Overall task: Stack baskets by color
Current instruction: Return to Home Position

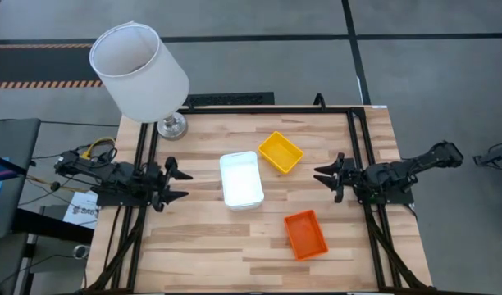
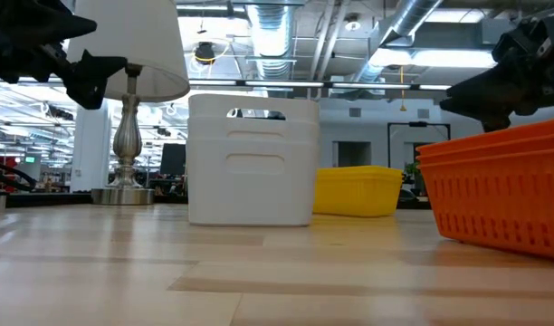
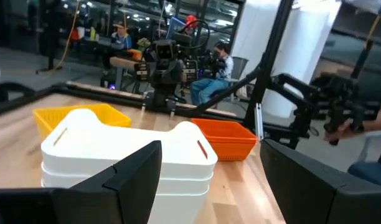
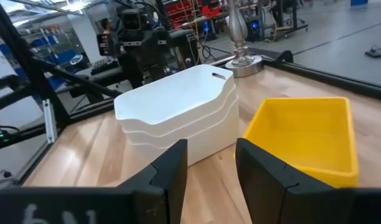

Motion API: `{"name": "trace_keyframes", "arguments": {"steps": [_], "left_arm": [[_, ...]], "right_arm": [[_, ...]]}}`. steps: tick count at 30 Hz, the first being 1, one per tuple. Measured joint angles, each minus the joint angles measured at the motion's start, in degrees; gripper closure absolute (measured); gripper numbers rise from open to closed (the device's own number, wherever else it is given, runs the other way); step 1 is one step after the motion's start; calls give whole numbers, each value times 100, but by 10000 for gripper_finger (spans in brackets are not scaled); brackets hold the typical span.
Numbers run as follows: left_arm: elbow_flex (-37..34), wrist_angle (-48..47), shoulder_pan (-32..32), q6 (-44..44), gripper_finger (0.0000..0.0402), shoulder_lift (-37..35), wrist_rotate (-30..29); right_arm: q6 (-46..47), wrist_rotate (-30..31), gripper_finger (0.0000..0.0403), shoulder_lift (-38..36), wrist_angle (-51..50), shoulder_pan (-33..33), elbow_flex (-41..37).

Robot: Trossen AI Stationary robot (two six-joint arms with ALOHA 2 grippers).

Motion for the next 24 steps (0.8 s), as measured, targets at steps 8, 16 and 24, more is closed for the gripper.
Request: {"name": "trace_keyframes", "arguments": {"steps": [8, 16, 24], "left_arm": [[-5, -2, 0, 443, 139, 0, 73], [-7, -2, 0, 14, 139, 0, 71], [-9, -2, 0, 26, 139, 0, 66]], "right_arm": [[-537, -3, 249, 0, -17, -2, -2], [74, -106, 246, 0, 31, 76, -4], [648, -149, 245, 0, 36, 177, -7]]}}
